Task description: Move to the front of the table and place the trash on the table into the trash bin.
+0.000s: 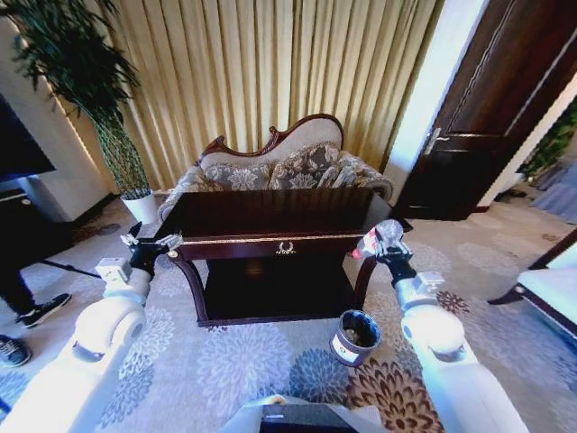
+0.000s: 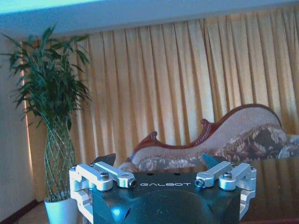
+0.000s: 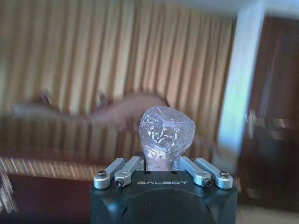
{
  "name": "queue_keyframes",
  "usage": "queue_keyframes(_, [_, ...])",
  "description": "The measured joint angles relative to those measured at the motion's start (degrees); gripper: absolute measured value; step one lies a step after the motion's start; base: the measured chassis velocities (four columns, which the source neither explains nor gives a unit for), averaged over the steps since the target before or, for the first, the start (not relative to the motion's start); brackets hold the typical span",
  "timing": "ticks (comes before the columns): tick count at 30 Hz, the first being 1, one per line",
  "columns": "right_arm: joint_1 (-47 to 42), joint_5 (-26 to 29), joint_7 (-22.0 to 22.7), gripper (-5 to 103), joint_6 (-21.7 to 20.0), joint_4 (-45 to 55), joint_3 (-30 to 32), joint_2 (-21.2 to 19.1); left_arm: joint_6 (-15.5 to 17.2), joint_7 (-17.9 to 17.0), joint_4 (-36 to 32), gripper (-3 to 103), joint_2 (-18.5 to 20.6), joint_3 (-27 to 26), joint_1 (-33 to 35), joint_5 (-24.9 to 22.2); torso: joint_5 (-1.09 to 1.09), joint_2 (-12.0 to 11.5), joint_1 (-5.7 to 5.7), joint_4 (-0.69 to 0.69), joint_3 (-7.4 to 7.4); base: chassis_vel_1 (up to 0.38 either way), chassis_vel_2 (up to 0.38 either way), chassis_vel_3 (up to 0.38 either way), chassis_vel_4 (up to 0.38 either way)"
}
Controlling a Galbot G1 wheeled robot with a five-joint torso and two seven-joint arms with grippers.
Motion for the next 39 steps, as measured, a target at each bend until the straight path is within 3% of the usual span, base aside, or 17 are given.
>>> queue_keyframes(6, [2.4, -4.3, 0.3, 22, 0.9, -16.3, -1.0, 1.8, 0.0, 0.4, -0.6, 100, -1.9, 0.1, 0.8, 1.2, 0.00, -0.1, 0.13, -0.01, 0.05, -0.041, 0.034, 0.030, -0.054])
queue_keyframes(9, [7.0, -8.5, 1.1, 22, 5.0, -33.5, -1.8, 3.8, -0.1, 0.7, -0.9, 100, -3.9, 0.3, 1.2, 2.4, 0.01, -0.1, 0.11, 0.00, 0.04, -0.028, 0.026, 0.023, -0.036])
queue_keyframes(13, [10.2, -10.3, 1.8, 22, 7.7, -44.1, -1.8, 5.3, -0.7, 1.0, -1.6, 100, -4.5, 0.3, 2.3, 3.1, 0.02, 0.0, 0.03, -0.01, 0.01, 0.000, 0.000, 0.000, 0.000])
queue_keyframes(17, [12.7, -9.0, 2.4, 22, 9.9, -50.1, -1.9, 6.5, -1.1, 1.4, -2.2, 100, -4.5, -0.3, 3.3, 3.5, 0.00, 0.0, 0.02, 0.01, 0.00, 0.000, 0.000, 0.000, 0.000])
queue_keyframes(19, [14.1, -4.5, 3.2, 22, 10.2, -51.8, -2.5, 7.2, -1.5, 1.6, -2.4, 100, -4.4, -1.0, 3.9, 3.5, -0.01, 0.0, 0.04, 0.01, 0.01, 0.000, 0.000, 0.000, 0.000])
queue_keyframes(21, [14.5, -3.7, 3.4, 19, 10.2, -52.0, -2.6, 7.4, -1.6, 1.7, -2.4, 100, -4.3, -1.3, 4.1, 3.5, -0.02, 0.0, 0.05, 0.01, 0.01, 0.000, 0.000, 0.000, 0.000])
queue_keyframes(24, [15.0, -3.3, 3.6, 32, 10.2, -52.7, -2.7, 7.7, -1.7, 1.9, -2.8, 100, -4.0, -1.9, 4.7, 3.5, -0.01, 0.0, 0.05, 0.01, 0.01, 0.000, 0.000, 0.000, 0.000])
queue_keyframes(28, [15.0, -3.3, 3.9, 32, 10.2, -53.0, -2.6, 7.6, -1.8, 1.9, -3.1, 100, -4.0, -2.0, 5.0, 3.6, -0.01, 0.0, 0.04, 0.00, 0.01, 0.000, 0.000, 0.000, 0.000])
queue_keyframes(29, [15.0, -3.1, 4.0, 49, 10.3, -53.2, -2.3, 7.5, -1.8, 1.9, -3.2, 100, -4.0, -2.0, 5.1, 3.7, 0.00, 0.0, 0.04, -0.01, 0.01, 0.000, 0.000, 0.000, 0.000])
queue_keyframes(30, [14.9, -3.0, 4.1, 54, 10.5, -53.2, -2.2, 7.2, -2.0, 2.2, -3.2, 100, -3.9, -2.0, 5.0, 3.8, -0.01, 0.0, 0.05, 0.00, 0.01, 0.000, 0.000, 0.000, 0.000])
queue_keyframes(32, [14.8, -2.8, 4.1, 54, 10.6, -53.2, -2.1, 7.0, -2.2, 2.4, -3.2, 100, -3.8, -2.0, 5.0, 4.0, -0.02, 0.0, 0.05, 0.00, 0.01, 0.000, 0.000, 0.000, 0.000])
queue_keyframes(36, [14.4, -2.5, 4.3, 76, 10.9, -52.9, -1.7, 6.3, -2.7, 3.0, -3.6, 100, -3.5, -1.8, 4.9, 4.6, 0.00, 0.0, 0.05, -0.01, 0.01, 0.000, 0.000, 0.000, 0.000])
queue_keyframes(37, [14.4, -2.5, 4.3, 76, 10.9, -52.9, -1.7, 6.3, -2.7, 3.0, -3.6, 100, -3.5, -1.8, 4.9, 4.6, 0.00, 0.0, 0.05, -0.01, 0.01, 0.000, 0.000, 0.000, 0.000])
queue_keyframes(39, [14.1, -2.5, 4.3, 86, 10.9, -52.3, -1.6, 6.2, -2.8, 3.1, -3.9, 100, -3.4, -1.5, 4.9, 4.8, 0.00, 0.0, 0.05, 0.00, 0.01, 0.000, 0.000, 0.000, 0.000])
